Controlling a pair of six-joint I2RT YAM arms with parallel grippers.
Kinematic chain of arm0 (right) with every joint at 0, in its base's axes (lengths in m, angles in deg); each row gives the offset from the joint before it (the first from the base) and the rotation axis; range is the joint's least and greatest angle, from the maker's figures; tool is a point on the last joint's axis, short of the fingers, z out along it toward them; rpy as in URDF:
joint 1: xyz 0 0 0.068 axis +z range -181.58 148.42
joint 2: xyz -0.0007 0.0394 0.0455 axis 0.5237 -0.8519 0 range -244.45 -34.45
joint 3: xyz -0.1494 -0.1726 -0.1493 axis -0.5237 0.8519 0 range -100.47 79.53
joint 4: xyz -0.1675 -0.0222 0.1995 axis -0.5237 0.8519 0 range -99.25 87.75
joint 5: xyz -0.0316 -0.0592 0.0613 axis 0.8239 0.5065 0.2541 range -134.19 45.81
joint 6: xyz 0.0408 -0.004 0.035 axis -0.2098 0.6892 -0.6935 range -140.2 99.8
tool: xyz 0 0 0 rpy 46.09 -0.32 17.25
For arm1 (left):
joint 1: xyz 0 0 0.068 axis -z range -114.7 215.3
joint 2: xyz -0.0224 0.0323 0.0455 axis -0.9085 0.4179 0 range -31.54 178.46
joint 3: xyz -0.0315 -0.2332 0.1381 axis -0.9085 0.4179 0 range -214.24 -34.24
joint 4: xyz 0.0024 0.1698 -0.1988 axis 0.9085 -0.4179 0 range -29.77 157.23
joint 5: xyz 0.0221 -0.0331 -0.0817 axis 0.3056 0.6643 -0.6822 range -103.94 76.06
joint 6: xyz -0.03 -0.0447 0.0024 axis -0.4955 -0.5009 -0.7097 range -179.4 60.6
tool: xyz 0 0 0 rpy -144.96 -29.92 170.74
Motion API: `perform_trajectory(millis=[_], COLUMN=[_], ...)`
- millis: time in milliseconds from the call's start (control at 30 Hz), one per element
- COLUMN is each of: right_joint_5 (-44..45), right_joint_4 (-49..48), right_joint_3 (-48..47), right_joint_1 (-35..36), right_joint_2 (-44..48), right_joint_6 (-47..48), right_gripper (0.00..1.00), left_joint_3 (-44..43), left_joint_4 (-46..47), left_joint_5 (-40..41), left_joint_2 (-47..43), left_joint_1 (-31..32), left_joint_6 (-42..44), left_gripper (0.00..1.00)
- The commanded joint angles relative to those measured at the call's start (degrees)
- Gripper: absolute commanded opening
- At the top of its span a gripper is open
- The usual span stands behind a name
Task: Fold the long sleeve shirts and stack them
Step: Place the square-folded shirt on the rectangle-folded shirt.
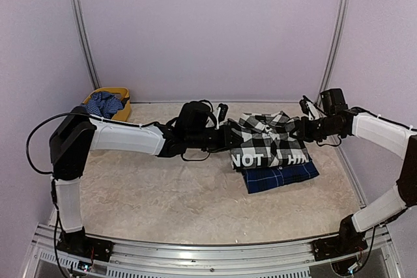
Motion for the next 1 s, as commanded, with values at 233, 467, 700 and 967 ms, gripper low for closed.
perform_trajectory(millis=[233, 467, 700, 967], right_joint_5=[5.6, 7.2, 8.5, 17.1], right_joint_4=[6.2, 3.7, 2.1, 4.7], right_joint_3=[-6.5, -2.9, -1.0, -3.7], right_joint_1=[-8.0, -9.4, -9.8, -9.9], right_joint_2=[-6.1, -9.7, -13.3, -12.2], right_joint_6=[10.4, 11.7, 10.9, 8.7], right_gripper=[0.0, 0.0, 0.06, 0.35], left_joint_3=[-16.5, -17.8, -16.3, -11.3], left_joint_4=[-4.6, -2.7, -1.2, -0.2], left_joint_5=[1.4, 1.6, 1.3, 0.5], left_joint_2=[16.8, 22.6, 23.9, 21.3], left_joint_1=[3.8, 4.3, 4.4, 4.3], left_joint_6=[2.8, 1.7, 0.8, 0.7], left_gripper=[0.0, 0.0, 0.0, 0.31])
